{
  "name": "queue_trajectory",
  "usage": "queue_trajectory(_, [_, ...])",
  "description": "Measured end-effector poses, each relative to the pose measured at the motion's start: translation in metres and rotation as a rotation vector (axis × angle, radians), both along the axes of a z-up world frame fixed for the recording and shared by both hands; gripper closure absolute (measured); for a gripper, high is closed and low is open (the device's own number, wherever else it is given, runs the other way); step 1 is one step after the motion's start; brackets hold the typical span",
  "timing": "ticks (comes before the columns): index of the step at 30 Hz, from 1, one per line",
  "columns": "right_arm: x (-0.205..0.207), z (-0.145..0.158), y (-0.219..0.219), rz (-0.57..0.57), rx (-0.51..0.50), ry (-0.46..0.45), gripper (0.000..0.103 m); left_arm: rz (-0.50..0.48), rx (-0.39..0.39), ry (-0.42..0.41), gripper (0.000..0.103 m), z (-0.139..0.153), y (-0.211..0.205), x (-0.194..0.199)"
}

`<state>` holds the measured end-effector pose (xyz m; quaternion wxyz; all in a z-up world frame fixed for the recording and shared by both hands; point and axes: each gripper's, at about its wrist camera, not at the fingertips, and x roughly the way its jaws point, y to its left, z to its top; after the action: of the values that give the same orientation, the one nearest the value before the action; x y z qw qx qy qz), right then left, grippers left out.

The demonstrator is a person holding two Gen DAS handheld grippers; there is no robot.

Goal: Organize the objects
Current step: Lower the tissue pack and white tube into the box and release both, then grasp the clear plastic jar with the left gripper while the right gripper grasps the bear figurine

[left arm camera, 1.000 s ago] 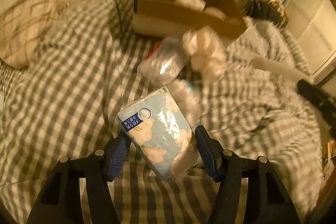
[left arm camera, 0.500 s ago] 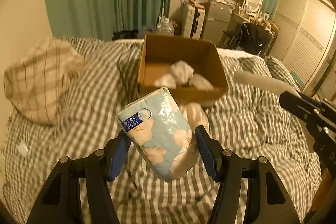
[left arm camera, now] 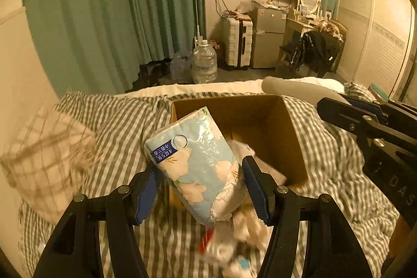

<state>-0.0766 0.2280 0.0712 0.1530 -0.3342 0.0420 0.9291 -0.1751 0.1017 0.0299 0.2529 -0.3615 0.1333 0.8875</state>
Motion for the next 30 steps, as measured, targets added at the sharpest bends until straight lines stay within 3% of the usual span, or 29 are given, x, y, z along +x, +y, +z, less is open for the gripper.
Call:
queue_trajectory(9, [-0.059,-0.052,0.039,-0.041,-0.056,-0.021,0.089,0.003,-0.033,-0.017,0.039,-0.045,0.031,-0.059])
queue_trajectory(13, [-0.059,-0.062,0.044,-0.016,-0.075,-0.004,0.08,0.014,-0.016,-0.006,0.029,-0.049,0.027,-0.062])
queue_trajectory(16, [-0.048,-0.049,0.044,-0.057,-0.045,0.013,0.038,0.029,-0.022,0.0,0.013,-0.042,0.019,-0.059])
queue_trajectory(21, [-0.012,-0.012,0.038,-0.092,-0.019,0.047,0.037,0.029,-0.018,0.049,0.008,-0.01,0.0,-0.029])
queue_trajectory(23, [0.004,0.003,0.031,-0.106,0.008,0.056,0.027,0.031,-0.012,0.068,0.008,0.007,-0.011,-0.012])
queue_trajectory(26, [0.038,0.026,0.015,-0.122,0.038,0.074,0.025,0.039,0.016,0.085,0.006,0.031,-0.031,0.013])
queue_trajectory(27, [0.047,0.031,0.01,-0.126,0.041,0.078,0.024,0.044,0.023,0.093,0.0,0.037,-0.036,0.02])
queue_trajectory(30, [0.078,0.045,-0.011,-0.13,0.052,0.093,0.02,0.06,0.065,0.119,0.0,0.054,-0.06,0.05])
